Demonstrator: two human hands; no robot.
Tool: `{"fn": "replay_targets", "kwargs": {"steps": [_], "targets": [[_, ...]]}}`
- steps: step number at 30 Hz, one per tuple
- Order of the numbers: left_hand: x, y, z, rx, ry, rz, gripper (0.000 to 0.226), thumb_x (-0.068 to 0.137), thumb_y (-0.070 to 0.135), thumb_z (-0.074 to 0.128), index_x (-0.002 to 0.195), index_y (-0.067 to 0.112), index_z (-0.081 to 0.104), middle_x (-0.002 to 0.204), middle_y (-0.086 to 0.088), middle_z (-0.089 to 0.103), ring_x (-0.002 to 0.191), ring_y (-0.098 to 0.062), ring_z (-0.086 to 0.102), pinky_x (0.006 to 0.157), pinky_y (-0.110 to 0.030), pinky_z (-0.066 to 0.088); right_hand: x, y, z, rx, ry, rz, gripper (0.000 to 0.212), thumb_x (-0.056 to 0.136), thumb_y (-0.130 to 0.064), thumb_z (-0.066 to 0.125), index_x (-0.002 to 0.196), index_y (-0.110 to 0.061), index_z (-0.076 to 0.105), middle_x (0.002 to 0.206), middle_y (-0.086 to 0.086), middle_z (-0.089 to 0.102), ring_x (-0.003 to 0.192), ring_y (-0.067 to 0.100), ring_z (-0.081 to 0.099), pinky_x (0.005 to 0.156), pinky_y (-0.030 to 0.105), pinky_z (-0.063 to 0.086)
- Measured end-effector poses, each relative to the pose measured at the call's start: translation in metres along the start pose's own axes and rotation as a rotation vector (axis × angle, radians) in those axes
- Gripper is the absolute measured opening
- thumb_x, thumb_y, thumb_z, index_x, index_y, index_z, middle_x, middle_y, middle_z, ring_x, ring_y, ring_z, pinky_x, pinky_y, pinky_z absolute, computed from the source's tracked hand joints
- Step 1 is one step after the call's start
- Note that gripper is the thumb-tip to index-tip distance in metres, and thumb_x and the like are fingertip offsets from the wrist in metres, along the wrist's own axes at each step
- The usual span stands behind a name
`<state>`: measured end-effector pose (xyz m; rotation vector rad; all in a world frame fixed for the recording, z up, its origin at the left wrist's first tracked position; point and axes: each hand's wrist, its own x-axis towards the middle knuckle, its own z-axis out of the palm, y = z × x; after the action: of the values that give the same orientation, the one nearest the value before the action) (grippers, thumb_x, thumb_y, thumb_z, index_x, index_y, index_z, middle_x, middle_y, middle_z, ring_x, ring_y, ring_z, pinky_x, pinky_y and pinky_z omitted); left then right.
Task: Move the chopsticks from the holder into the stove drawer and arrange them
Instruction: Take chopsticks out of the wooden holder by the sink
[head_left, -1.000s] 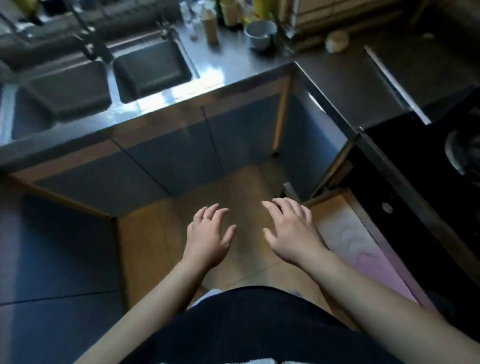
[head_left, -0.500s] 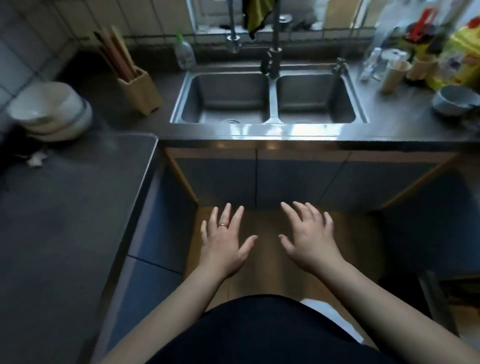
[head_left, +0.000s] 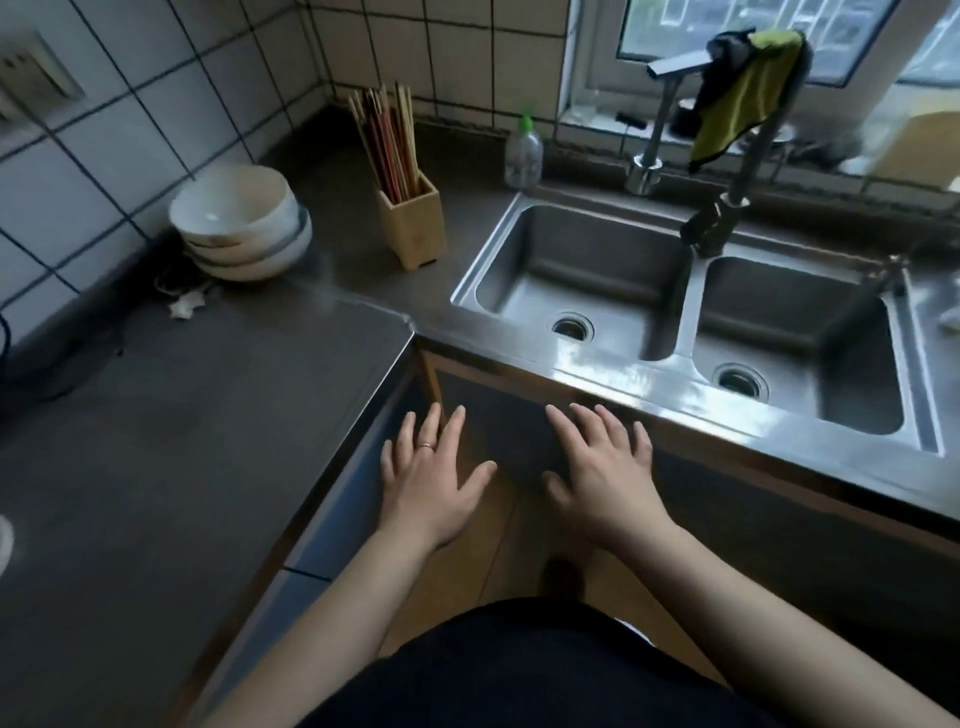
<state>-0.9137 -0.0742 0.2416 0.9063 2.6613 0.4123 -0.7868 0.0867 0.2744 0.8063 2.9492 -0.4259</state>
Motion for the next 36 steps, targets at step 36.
{"fn": "replay_targets", "kwargs": {"steps": [36], "targets": [[0.413,-0.077,-0.160,-0.593,0.279,-0.244,0.083,0.088,0.047,0.066,0.154,0.020,0.022,0.156,-0.008,0.034,0.143,-0.026,0.031,0.112,-0.044,0.034,0.442,-0.084,-0.096,0.089,0.054,-0.204,0.073,0.091,-0.044,0.053,0.151,-0.027,0.015,0.153,-0.003,0.027,0.143,0.022,0.022,0.115,0.041,0.019]]}}
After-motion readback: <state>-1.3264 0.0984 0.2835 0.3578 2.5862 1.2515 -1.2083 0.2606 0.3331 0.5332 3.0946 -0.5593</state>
